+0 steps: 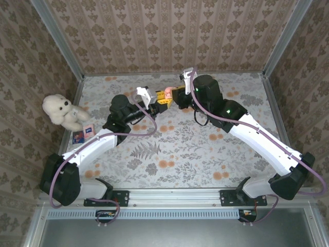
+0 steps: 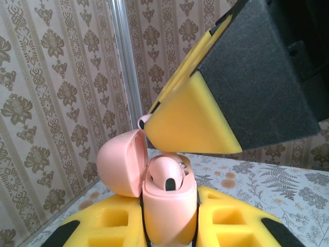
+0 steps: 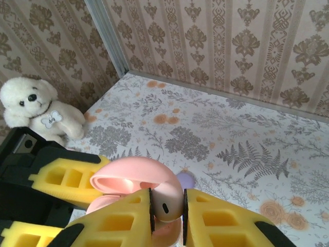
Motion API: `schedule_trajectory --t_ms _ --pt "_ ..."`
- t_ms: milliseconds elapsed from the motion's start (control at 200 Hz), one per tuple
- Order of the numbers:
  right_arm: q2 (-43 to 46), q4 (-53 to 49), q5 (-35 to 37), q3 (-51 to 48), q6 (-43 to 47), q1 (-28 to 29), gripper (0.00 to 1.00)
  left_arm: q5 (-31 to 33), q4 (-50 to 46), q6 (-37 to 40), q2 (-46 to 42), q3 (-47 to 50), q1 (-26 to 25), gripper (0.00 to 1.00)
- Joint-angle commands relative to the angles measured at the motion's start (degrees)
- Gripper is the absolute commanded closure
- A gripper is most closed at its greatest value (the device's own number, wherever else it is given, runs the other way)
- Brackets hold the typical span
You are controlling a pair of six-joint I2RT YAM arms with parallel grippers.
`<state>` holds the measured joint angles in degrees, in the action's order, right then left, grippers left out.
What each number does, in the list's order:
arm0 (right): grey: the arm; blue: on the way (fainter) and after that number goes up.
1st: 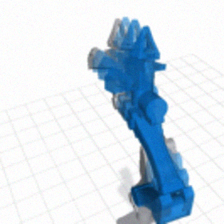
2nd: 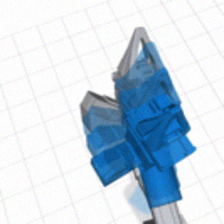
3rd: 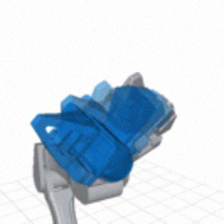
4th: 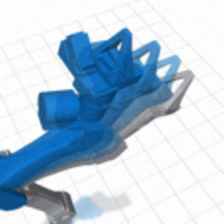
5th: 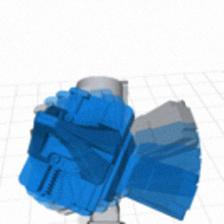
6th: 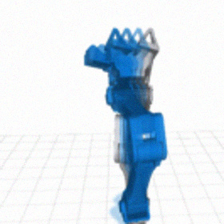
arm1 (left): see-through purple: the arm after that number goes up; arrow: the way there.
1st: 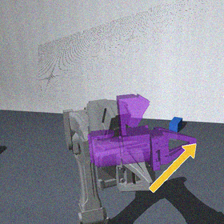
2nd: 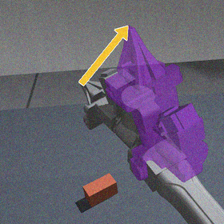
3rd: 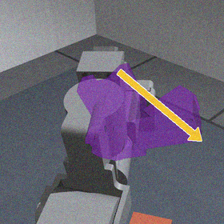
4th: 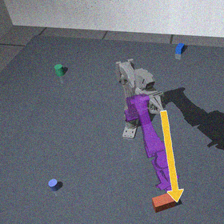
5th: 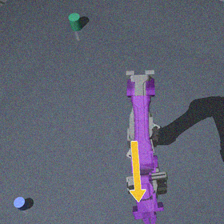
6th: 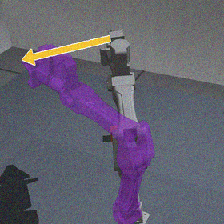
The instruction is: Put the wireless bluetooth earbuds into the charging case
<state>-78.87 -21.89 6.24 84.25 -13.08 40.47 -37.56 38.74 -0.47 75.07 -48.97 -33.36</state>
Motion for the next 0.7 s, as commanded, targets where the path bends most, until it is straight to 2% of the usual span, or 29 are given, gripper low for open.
schedule_trajectory --t_ms 0,300,515,695 --pt "-0.41 -2.18 1.86 -0.90 2.74 0.47 0.80 -0.32 0.99 -0.50 0.12 -2.15 -0.38 1.00" --pt "-0.41 -2.57 3.82 -0.88 9.72 2.66 0.80 -0.41 0.63 -0.38 0.50 -2.72 -0.35 1.00" --pt "-1.79 -1.89 9.03 -1.25 17.33 6.58 0.80 -0.31 0.58 -0.23 0.64 -2.84 -0.38 1.00" --pt "-2.65 -1.27 12.52 -2.14 19.67 8.38 0.81 -0.15 0.47 -0.15 0.69 -2.76 -0.39 1.00"
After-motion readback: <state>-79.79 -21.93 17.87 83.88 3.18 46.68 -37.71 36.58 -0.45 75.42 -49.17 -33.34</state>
